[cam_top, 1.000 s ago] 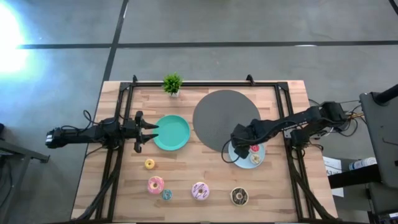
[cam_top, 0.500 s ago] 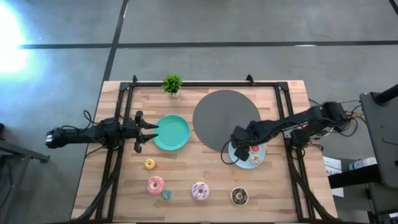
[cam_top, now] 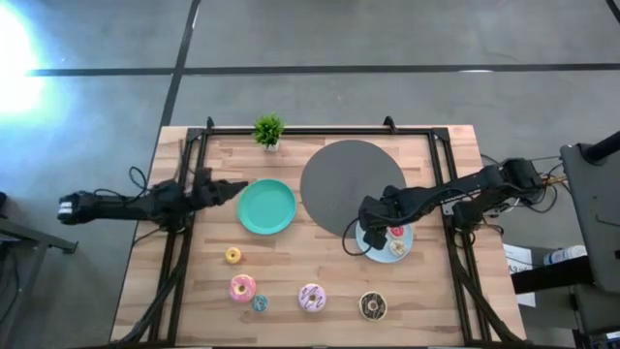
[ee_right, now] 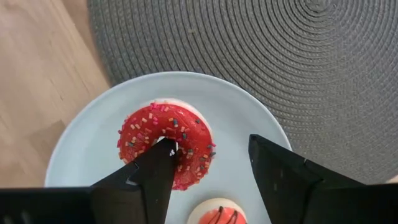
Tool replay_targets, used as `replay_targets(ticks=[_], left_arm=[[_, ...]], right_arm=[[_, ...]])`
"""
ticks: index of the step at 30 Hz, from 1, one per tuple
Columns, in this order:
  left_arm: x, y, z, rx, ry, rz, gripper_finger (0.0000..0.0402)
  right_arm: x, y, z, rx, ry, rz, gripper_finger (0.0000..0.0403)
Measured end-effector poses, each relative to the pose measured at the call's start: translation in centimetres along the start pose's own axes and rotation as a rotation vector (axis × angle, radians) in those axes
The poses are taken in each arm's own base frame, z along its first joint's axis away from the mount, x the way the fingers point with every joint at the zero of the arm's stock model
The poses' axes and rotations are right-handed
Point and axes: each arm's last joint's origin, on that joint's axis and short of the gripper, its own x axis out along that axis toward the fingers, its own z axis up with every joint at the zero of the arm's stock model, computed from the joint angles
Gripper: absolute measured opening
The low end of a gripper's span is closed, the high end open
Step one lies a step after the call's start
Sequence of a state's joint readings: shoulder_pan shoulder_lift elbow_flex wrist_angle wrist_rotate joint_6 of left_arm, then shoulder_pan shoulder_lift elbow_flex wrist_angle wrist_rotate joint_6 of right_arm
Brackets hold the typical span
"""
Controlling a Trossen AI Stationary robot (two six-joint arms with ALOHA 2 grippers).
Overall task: Pick & Place donuts
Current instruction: Put the small red donut on the blue plate
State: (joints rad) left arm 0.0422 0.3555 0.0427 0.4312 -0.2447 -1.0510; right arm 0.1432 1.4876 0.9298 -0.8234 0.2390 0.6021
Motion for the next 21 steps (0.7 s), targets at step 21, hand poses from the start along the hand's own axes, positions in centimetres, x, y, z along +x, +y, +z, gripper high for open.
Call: replay_targets(ticks=[21], left_arm=[[16.8, -4.0, -2.9, 0.748, 0.434, 0.114, 0.0156]], right_arm=[[-2.1, -0.8, -0.3, 0.23, -0.052, 0.047, 0.0194]])
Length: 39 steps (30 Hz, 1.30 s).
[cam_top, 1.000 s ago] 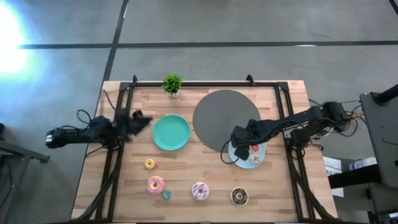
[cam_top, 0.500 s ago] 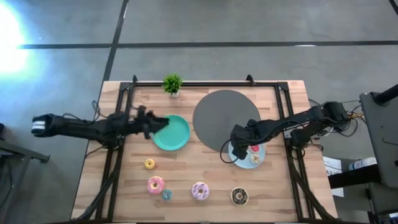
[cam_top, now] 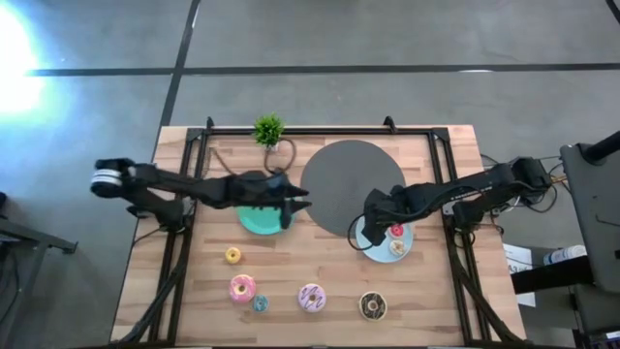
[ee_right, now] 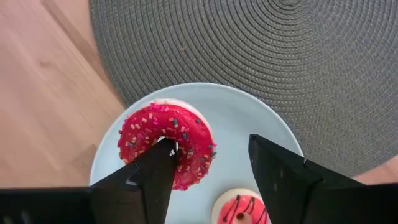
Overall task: Pick & Place donuts
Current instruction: Put the small red donut on the blue plate
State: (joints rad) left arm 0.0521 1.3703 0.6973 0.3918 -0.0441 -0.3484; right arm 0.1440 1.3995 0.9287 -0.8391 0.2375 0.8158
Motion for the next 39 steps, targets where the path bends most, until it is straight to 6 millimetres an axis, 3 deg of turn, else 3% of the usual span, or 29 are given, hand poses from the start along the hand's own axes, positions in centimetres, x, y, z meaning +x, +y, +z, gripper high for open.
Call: replay_targets(ticks=[6, 12, 18, 22, 28, 39], left_arm=[[4.4, -0.6, 0.8, 0.004, 0.028, -0.004, 0.0156], [9.4, -1.9, 0.4, 0.304, 0.071, -0.096, 0.0156], [13.3, -2.7, -1.4, 0.526, 0.11, -0.132, 0.0156], [15.2, -3.0, -0.9, 0.498, 0.079, -0.129, 0.0156], [17.3, -4.0, 0.4, 0.453, -0.003, -0.203, 0.0156], [21.4, -3.9, -1.7, 0.38, 0.041, -0.212, 0.0156]], right_arm=[[0.5, -0.3, -0.4, -0.008, 0.037, -0.033, 0.0194], [1.0, -0.7, -1.1, -0.01, 0.067, -0.029, 0.0194], [-0.1, -1.2, -1.3, 0.015, 0.025, 0.017, 0.0194], [-0.5, -1.7, -1.6, 0.028, 0.009, 0.039, 0.0194], [0.6, -2.1, -2.3, 0.075, 0.02, 0.036, 0.0194], [0.7, -1.9, -2.2, 0.069, -0.005, 0.062, 0.0194]])
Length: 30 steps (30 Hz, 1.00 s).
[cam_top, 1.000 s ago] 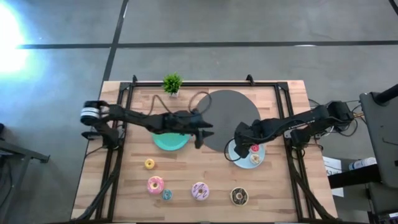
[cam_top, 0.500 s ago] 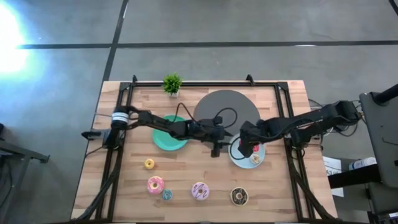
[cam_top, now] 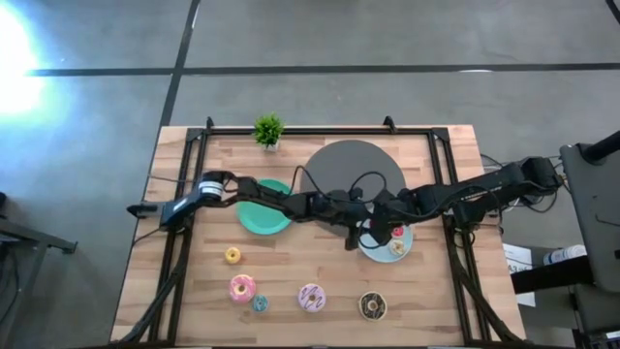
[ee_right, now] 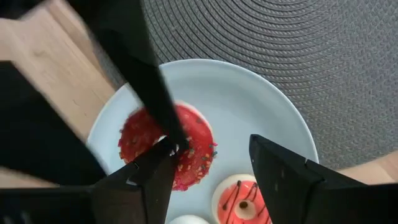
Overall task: Pick & Place donuts
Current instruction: Put the small red donut on the blue plate, then put the small yellow donut on the blue plate
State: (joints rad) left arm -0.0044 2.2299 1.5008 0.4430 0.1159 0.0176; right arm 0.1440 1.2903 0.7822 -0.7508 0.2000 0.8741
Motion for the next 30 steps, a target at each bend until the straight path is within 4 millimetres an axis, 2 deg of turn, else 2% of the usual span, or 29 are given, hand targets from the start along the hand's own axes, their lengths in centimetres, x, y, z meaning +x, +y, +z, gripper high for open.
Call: replay_targets(ticks=[6, 10, 13, 17, 21, 25, 30], left_arm=[[0.6, 0.2, -1.7, -0.016, 0.055, 0.003, 0.0156], [0.6, 0.3, -1.9, -0.022, 0.067, 0.005, 0.0156], [0.3, 0.4, -1.6, -0.024, 0.084, 0.013, 0.0156], [-1.2, 0.4, 0.2, -0.011, 0.152, 0.034, 0.0156], [-4.1, 0.1, 1.4, 0.031, 0.223, 0.03, 0.0156], [-8.2, -0.6, 0.9, 0.026, 0.268, 0.056, 0.0156], [-14.5, -1.7, -0.4, -0.02, 0.296, 0.164, 0.0156]], right_arm=[[-0.3, 0.0, -0.1, -0.017, 0.031, 0.032, 0.0194], [-0.5, -0.3, -0.3, -0.008, 0.045, 0.016, 0.0194], [-0.6, -0.6, -0.5, -0.006, 0.065, -0.008, 0.0194], [-1.6, -0.7, -0.4, -0.034, 0.024, -0.01, 0.0194], [-2.5, -0.5, 0.0, -0.131, -0.032, 0.025, 0.0194], [-2.4, 0.2, 0.6, -0.231, -0.07, 0.105, 0.0194], [-1.6, 1.6, 1.4, -0.284, -0.118, 0.174, 0.0194]])
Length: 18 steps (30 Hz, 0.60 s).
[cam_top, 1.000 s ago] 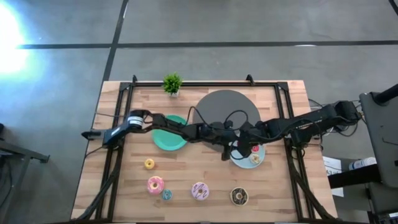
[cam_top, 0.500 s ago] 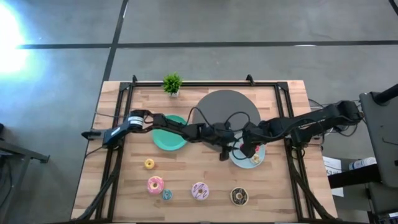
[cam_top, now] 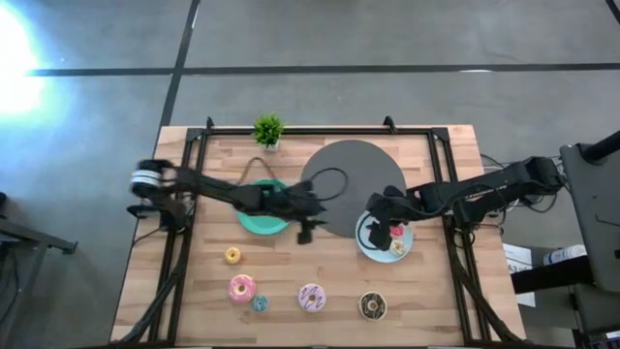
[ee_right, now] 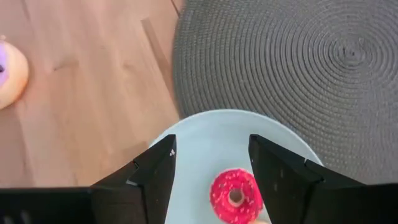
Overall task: Pick & Place donuts
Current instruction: Put the small yellow donut on the blue plate
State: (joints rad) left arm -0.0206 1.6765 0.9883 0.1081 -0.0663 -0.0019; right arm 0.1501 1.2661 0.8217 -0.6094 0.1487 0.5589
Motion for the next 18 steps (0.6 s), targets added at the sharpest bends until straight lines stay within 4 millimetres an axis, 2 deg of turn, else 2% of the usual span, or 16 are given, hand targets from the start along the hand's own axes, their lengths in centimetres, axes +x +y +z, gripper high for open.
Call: replay_targets(ticks=[4, 7, 14, 18], left_arm=[[-4.3, -0.9, -2.3, -0.072, 0.036, 0.009, 0.0156], [-7.1, -1.7, -4.4, -0.096, 0.169, 0.025, 0.0156], [-13.3, -4.0, -6.3, -0.125, 0.479, 0.042, 0.0156], [-16.2, -5.3, -7.0, -0.181, 0.533, 0.026, 0.0156]], right_arm=[[1.2, 0.3, 0.4, -0.018, 0.015, -0.02, 0.0194], [2.3, 0.6, 0.5, -0.023, 0.053, -0.028, 0.0194], [3.3, 1.1, 0.9, -0.027, 0.092, -0.024, 0.0194], [3.2, 1.2, 1.1, -0.03, 0.079, -0.027, 0.0194]])
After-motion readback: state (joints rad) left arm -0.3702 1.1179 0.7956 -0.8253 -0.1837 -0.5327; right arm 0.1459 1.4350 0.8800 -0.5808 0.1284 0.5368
